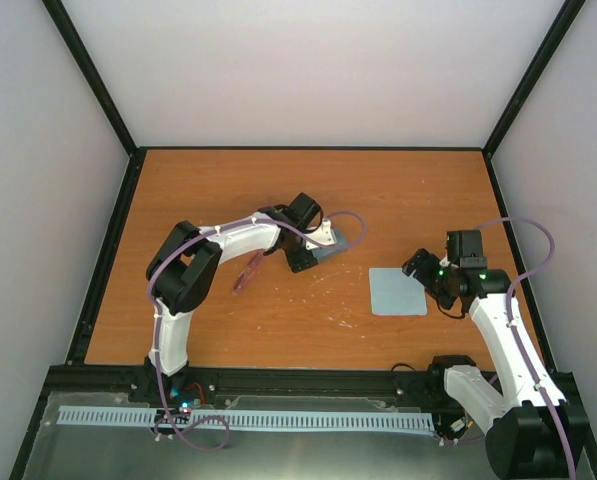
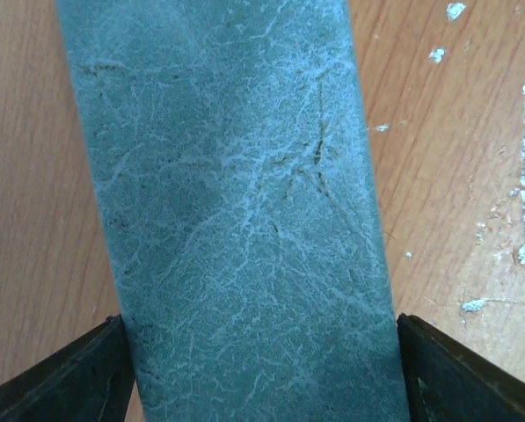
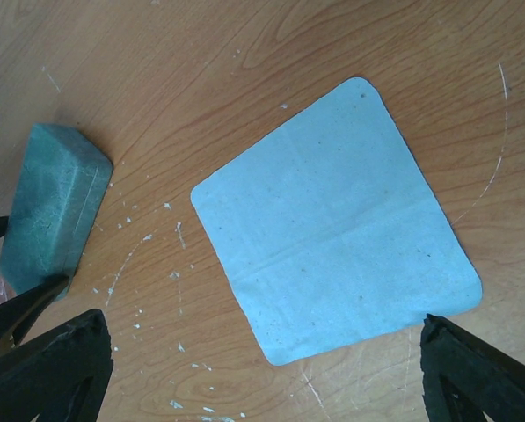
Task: Organize the sunglasses
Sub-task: Pick up the sunglasses case from the center of the board.
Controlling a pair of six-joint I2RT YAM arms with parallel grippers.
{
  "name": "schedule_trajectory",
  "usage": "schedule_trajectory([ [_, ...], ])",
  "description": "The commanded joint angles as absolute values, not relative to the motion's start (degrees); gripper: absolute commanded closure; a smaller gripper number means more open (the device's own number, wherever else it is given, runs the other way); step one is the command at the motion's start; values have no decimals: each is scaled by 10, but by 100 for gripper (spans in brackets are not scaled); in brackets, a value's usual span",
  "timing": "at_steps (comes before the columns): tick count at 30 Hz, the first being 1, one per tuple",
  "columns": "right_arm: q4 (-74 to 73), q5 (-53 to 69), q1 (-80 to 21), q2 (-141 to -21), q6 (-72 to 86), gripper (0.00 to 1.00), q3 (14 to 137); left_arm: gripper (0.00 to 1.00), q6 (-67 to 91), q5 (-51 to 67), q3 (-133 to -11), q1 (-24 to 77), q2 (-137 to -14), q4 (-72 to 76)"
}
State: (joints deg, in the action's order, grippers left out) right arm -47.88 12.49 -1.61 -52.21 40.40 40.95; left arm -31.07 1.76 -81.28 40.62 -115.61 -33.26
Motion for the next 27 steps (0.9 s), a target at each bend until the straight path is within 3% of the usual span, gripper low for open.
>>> schedule_trajectory([
  [1,-484,125,-15,-512,413,8,406,25,-322,11,-813,409,-1160,-322],
  [6,-486,122,-15,-506,415,9,407,43,-321,21,-839,408,-1156,-335],
  [12,-431,170,-15,-481,394,6,388,50,-297,123,-904,404,-1149,-398],
  [19,-166,319,-15,-351,437,0,300,57,-247,432,-1011,376,-1128,-499],
  [27,-27,403,-15,-305,488,4,293,60,-141,811,-1080,337,-1134,-483],
])
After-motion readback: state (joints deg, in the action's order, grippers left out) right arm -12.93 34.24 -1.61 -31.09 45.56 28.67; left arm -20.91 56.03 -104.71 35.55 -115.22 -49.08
